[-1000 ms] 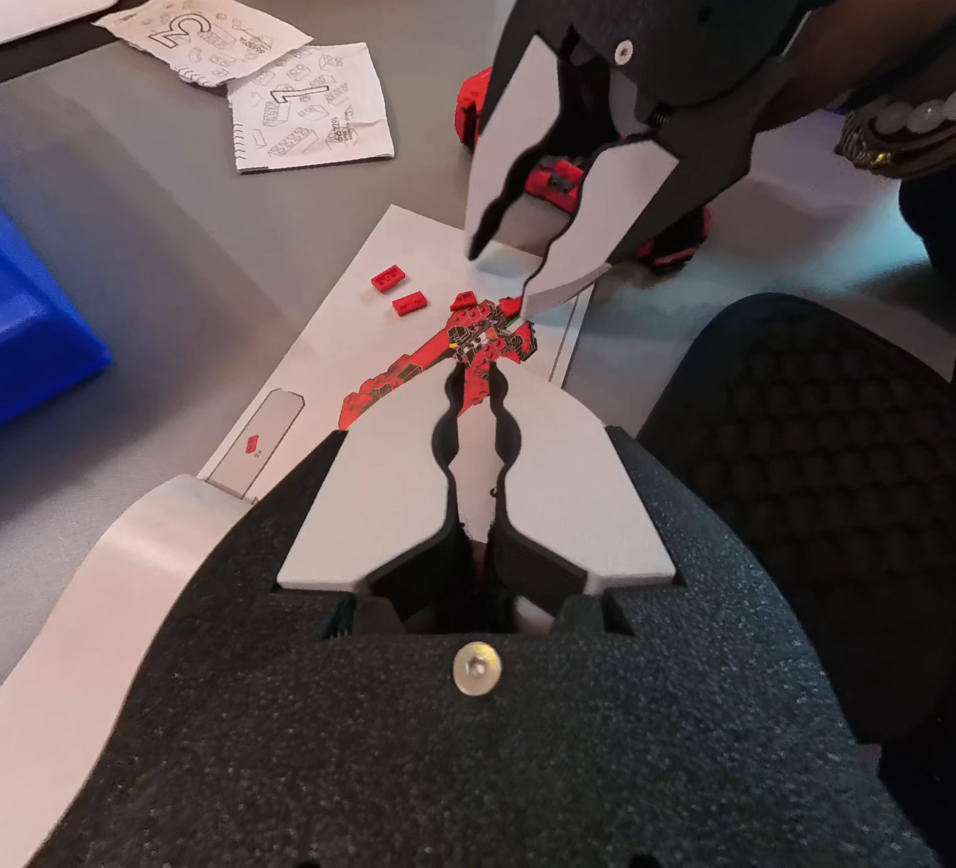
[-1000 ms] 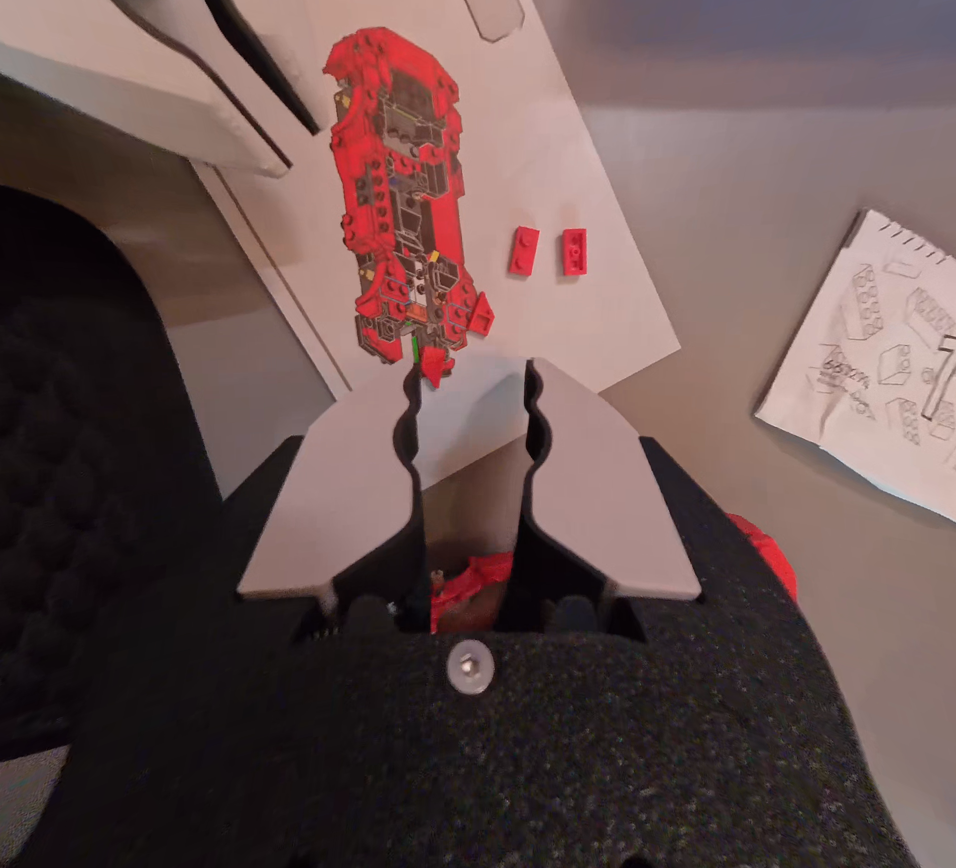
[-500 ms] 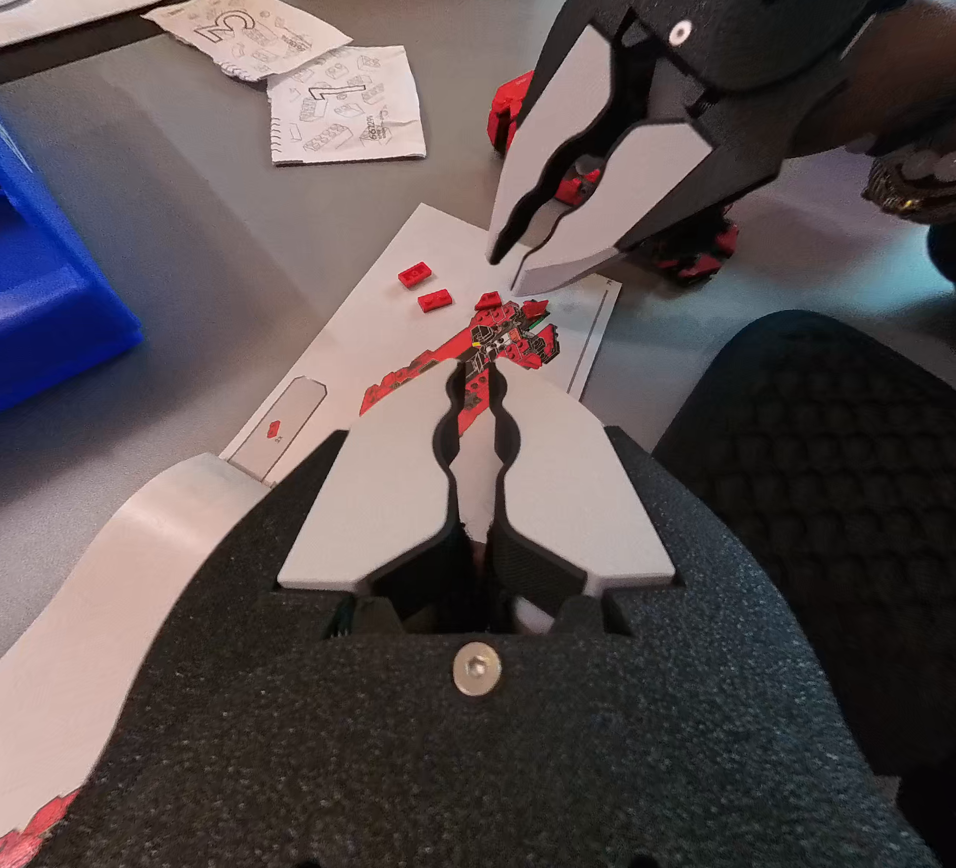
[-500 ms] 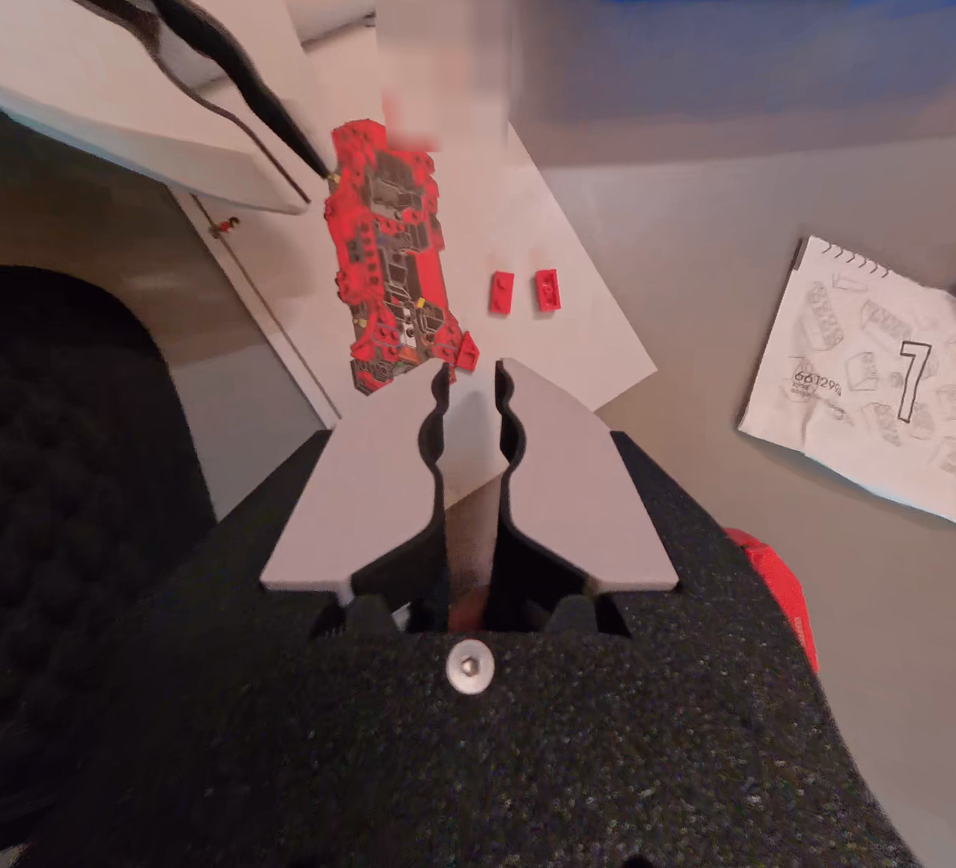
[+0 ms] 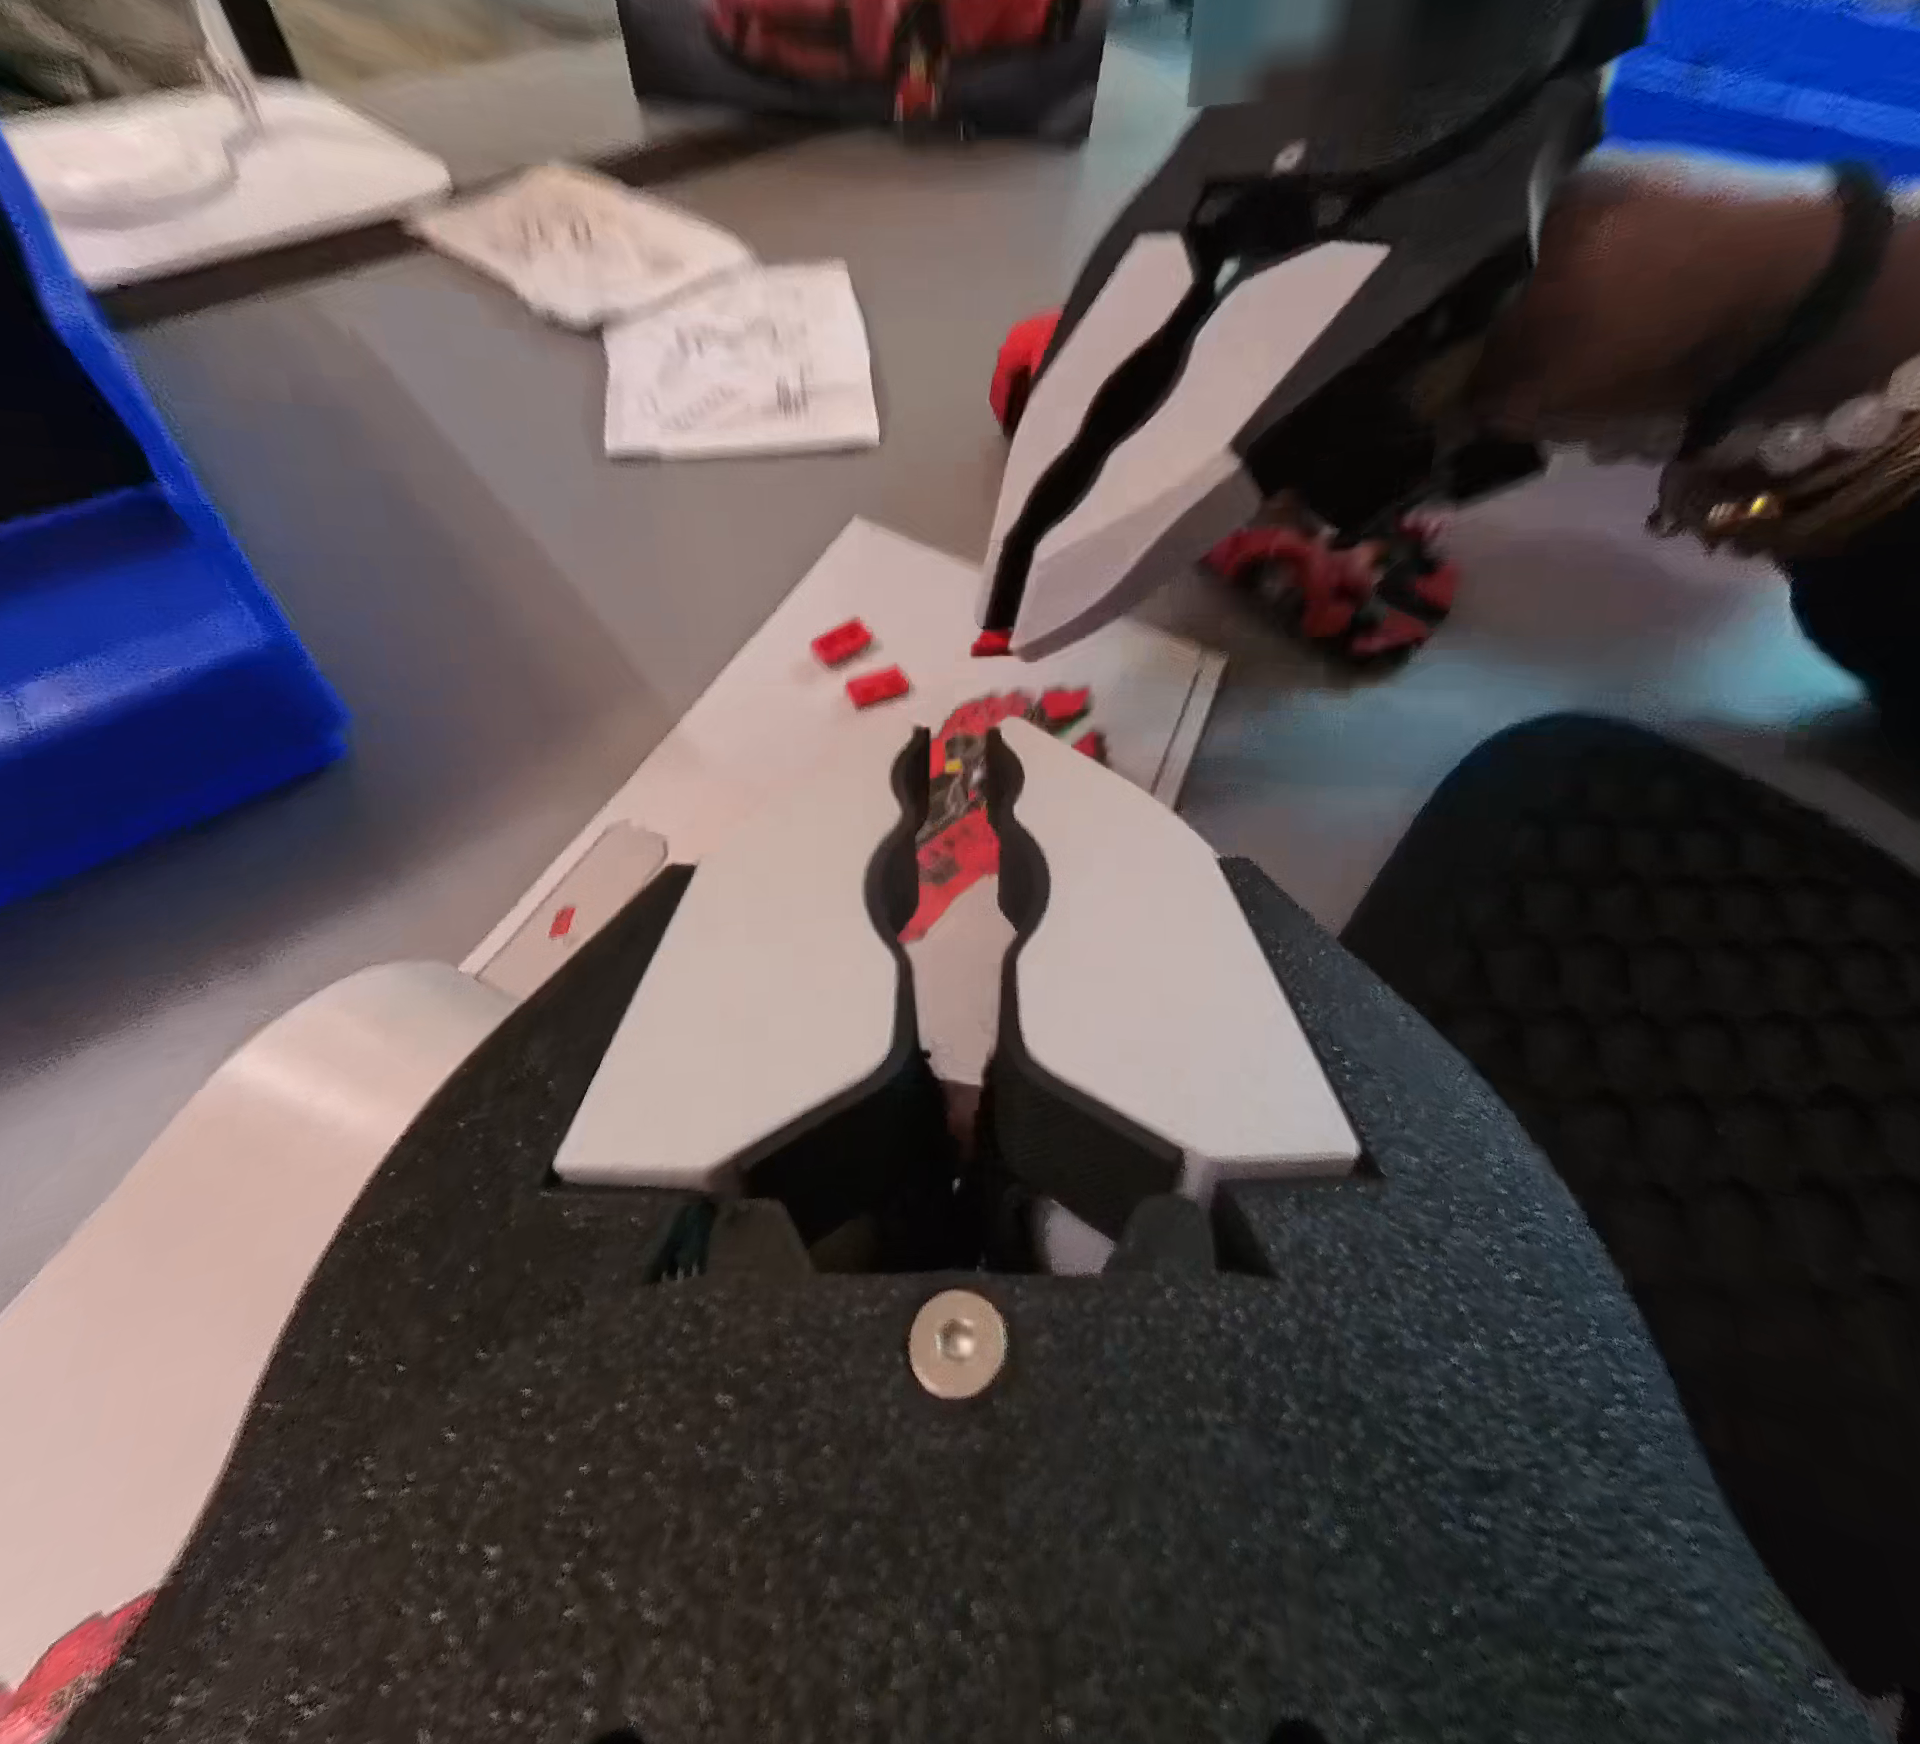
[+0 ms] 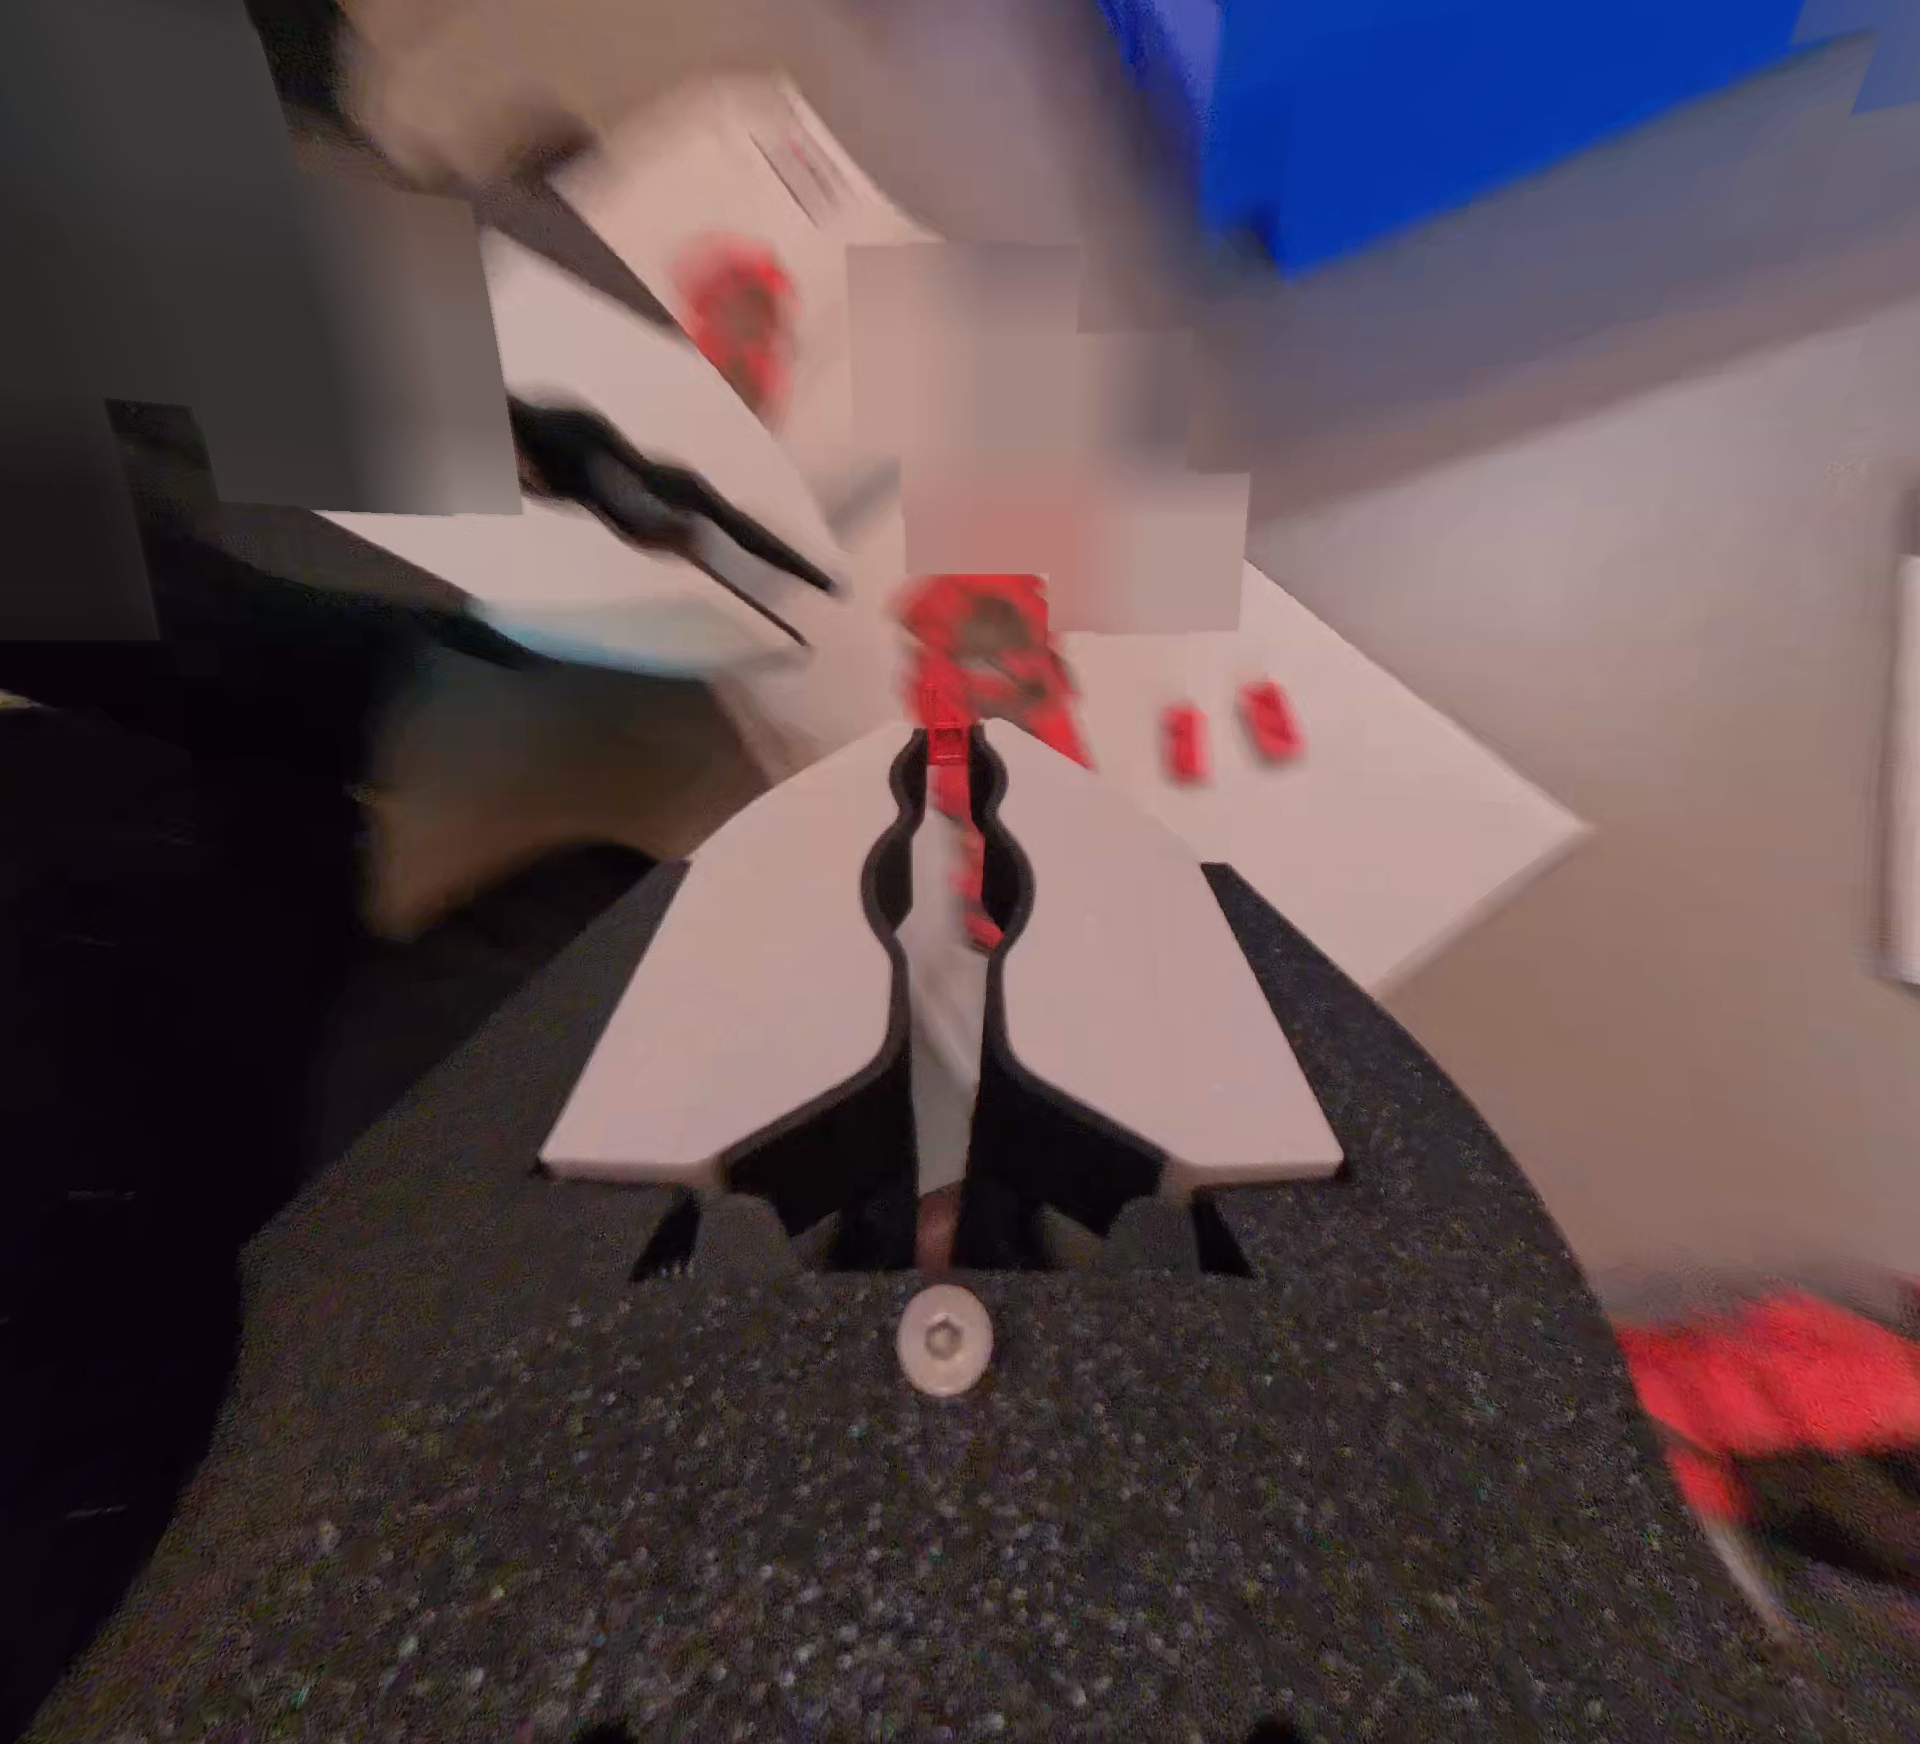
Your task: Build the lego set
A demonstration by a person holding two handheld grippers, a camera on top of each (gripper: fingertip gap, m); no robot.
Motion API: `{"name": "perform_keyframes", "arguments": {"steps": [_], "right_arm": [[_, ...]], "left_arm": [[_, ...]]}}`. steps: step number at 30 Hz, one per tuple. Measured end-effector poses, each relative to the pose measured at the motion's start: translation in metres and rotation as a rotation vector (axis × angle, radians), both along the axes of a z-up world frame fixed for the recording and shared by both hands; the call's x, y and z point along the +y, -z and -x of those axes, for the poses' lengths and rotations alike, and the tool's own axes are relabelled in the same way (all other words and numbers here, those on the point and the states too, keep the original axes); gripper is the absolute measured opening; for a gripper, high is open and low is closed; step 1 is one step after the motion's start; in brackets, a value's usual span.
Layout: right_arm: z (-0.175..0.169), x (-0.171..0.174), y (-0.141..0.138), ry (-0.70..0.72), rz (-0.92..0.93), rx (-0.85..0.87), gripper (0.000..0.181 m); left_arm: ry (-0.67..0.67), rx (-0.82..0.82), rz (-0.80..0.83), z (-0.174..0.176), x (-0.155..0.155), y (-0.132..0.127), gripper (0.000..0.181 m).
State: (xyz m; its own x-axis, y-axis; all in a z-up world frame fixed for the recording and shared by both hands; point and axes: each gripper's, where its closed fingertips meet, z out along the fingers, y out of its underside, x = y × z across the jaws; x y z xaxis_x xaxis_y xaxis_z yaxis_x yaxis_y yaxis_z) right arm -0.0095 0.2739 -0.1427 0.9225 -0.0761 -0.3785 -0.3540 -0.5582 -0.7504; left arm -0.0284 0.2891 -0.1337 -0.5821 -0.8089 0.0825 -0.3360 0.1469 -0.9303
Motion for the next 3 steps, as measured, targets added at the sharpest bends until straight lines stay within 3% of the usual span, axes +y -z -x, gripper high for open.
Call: {"name": "perform_keyframes", "arguments": {"steps": [3], "right_arm": [[0.016, 0.005, -0.074, 0.011, -0.452, 0.44, 0.008]], "left_arm": [[0.027, -0.203, 0.118, 0.003, -0.002, -0.038, 0.015]]}}
